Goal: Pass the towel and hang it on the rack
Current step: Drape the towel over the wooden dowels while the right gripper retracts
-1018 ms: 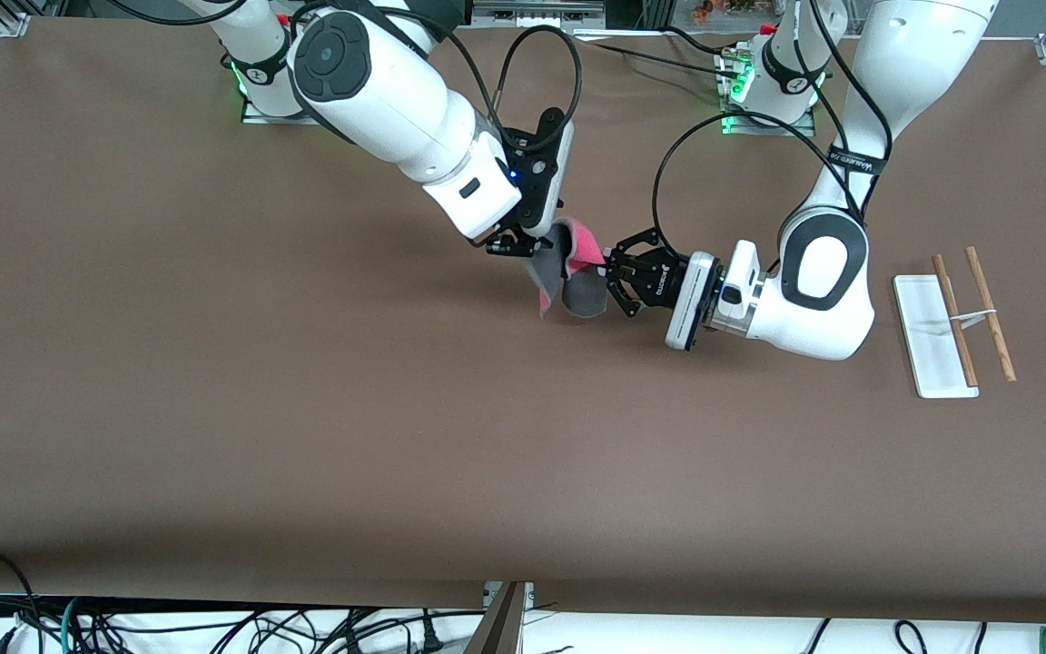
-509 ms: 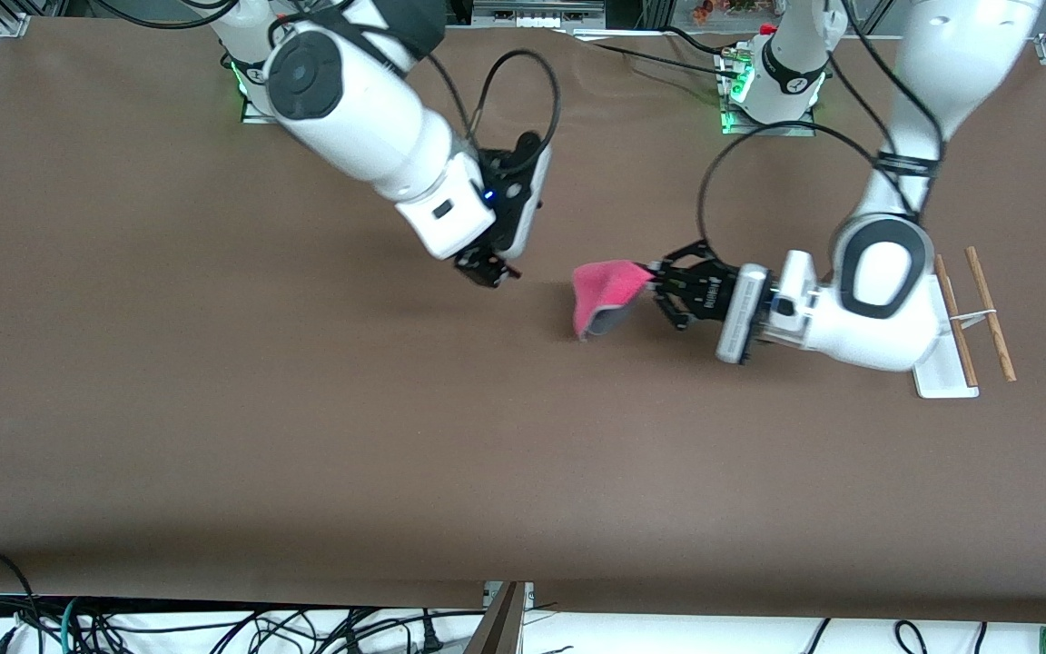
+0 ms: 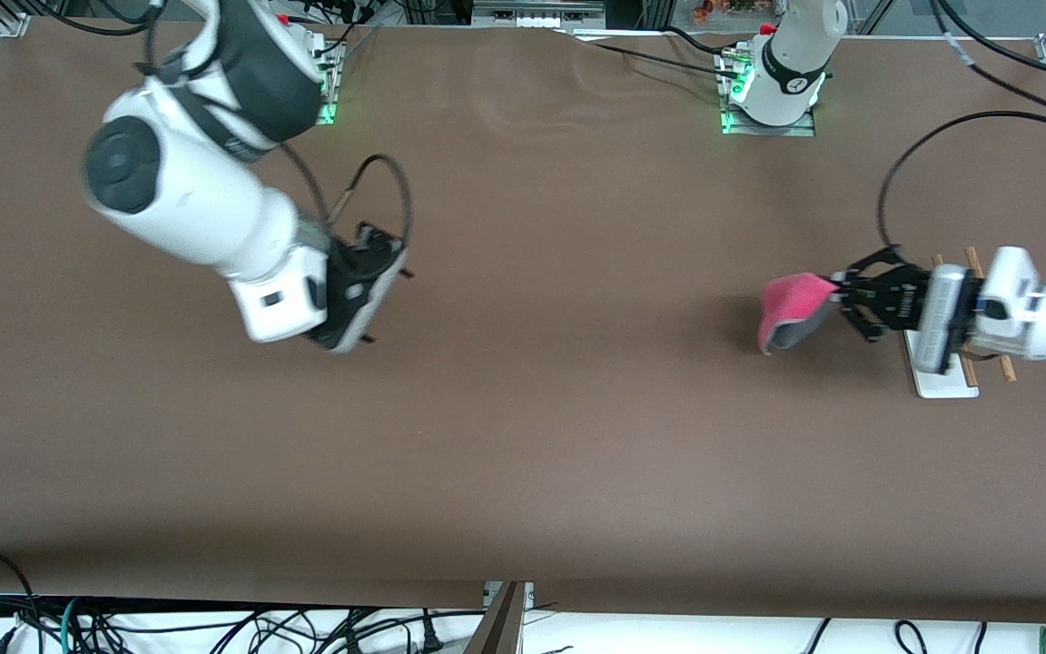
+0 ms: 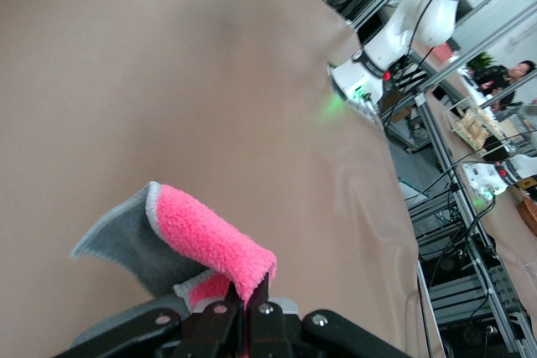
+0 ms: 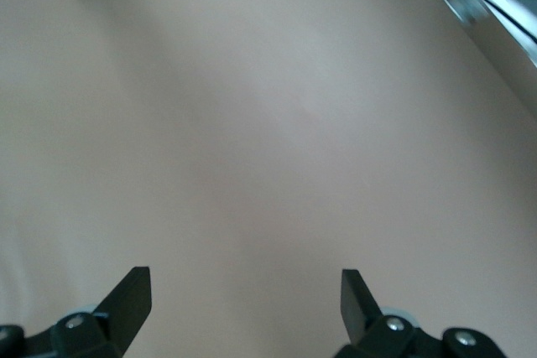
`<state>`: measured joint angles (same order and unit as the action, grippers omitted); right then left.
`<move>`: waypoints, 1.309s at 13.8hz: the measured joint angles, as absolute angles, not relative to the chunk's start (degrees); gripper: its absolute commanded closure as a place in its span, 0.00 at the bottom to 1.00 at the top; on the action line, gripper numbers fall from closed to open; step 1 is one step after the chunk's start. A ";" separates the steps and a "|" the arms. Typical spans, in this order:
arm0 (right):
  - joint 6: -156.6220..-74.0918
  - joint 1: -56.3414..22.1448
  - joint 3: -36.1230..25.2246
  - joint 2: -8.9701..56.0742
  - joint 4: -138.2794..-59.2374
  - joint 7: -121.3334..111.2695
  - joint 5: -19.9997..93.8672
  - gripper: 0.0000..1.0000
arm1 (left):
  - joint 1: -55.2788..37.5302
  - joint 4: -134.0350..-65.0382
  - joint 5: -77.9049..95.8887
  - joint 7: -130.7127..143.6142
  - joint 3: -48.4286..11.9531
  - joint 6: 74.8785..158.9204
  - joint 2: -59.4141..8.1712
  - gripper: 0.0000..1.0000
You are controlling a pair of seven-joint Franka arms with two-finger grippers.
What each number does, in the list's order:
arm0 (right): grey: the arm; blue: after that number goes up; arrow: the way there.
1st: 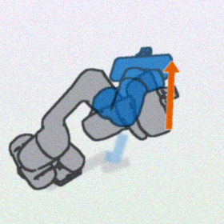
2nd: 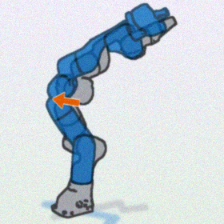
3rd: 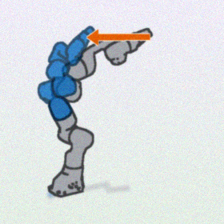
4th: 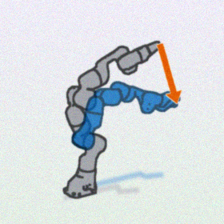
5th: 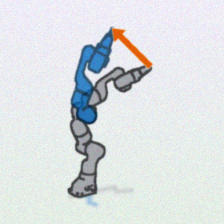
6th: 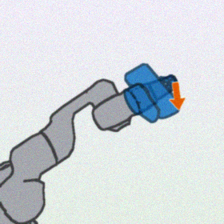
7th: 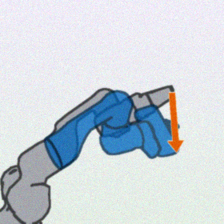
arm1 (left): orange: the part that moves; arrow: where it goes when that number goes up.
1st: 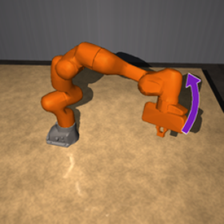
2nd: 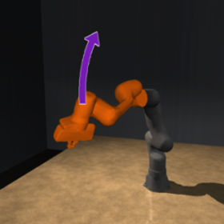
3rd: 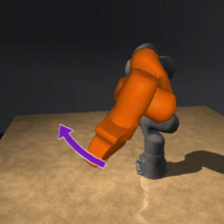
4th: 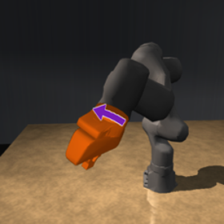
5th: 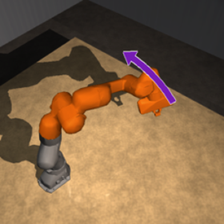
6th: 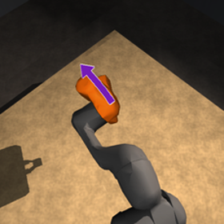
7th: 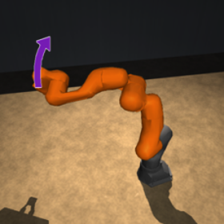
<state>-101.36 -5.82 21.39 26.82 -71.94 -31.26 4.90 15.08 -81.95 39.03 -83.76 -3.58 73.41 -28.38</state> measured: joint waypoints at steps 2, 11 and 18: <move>-96.59 -4.92 15.91 25.65 -72.23 -31.23 5.44 0.00 | 20.51 -81.49 36.46 -83.75 -3.47 73.20 -28.67 1.00; -80.21 -0.98 5.20 16.64 -74.66 -9.34 1.94 0.00 | 36.69 -76.80 24.24 -87.10 -3.47 72.93 -34.46 1.00; -78.03 0.91 4.14 12.06 -75.31 -9.23 -7.58 0.00 | 40.69 -76.17 19.64 -93.99 -3.45 74.70 -36.89 0.95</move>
<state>-78.03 0.91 4.14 12.06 -75.31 -9.23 -7.58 40.69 -76.17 19.64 -93.99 -3.45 74.70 -36.89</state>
